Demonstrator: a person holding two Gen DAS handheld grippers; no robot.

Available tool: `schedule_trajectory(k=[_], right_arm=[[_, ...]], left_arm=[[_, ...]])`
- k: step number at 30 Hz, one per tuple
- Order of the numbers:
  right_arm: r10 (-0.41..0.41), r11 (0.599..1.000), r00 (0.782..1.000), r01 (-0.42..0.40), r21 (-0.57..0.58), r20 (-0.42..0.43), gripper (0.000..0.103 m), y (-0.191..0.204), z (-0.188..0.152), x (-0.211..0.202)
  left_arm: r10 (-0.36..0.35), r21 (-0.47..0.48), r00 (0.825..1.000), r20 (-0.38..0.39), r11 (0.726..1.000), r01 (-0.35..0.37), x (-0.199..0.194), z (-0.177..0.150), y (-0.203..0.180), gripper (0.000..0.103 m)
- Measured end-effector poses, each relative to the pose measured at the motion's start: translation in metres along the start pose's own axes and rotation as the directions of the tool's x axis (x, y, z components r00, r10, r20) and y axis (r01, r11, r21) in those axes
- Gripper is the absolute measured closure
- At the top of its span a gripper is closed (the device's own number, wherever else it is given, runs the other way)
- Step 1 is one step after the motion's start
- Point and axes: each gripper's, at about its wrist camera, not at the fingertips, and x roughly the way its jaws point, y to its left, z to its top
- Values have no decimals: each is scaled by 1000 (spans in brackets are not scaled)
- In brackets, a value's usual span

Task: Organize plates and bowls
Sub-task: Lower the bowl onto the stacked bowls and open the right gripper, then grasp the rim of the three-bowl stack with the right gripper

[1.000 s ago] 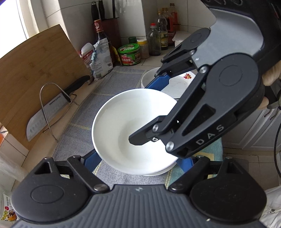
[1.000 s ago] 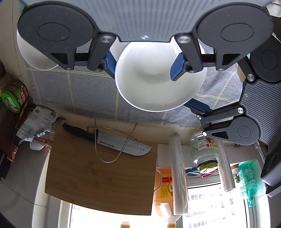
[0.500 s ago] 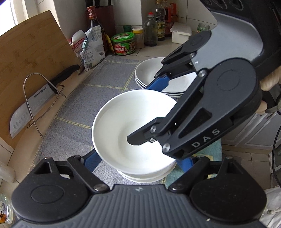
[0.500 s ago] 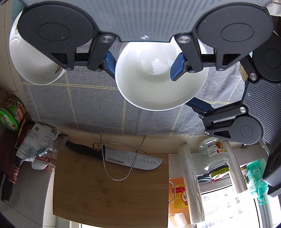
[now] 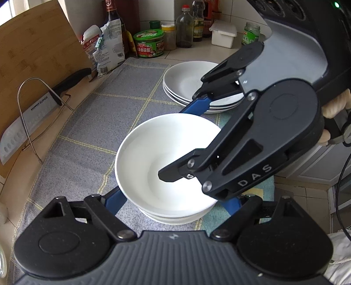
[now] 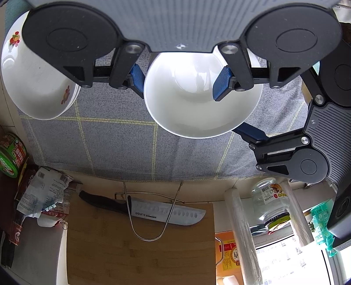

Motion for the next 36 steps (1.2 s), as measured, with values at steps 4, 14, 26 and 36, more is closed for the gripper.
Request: schedule_trajectory(k=[4,14,26,36], right_arm=[[-3,1000,1000,3,4,-4,33,0,-1,2],[-4,1000,1000,4,-1,-1,25,1,-2,3],[-90,996,988,92,-7,127,0,6,-18,-35],[-141,987,984,131,97,113,0,1,-63,-40]], left_arm=[[-6,3,1000,-1,1000,6,0,0,1,14],[-3,19,1000,-14,1000,3,1,-2,-1,13],[53,-62,996,78,997,-48,-33,-26,-4,9],[199,-205,972,126,964,-171,-47,-55,-19,8]])
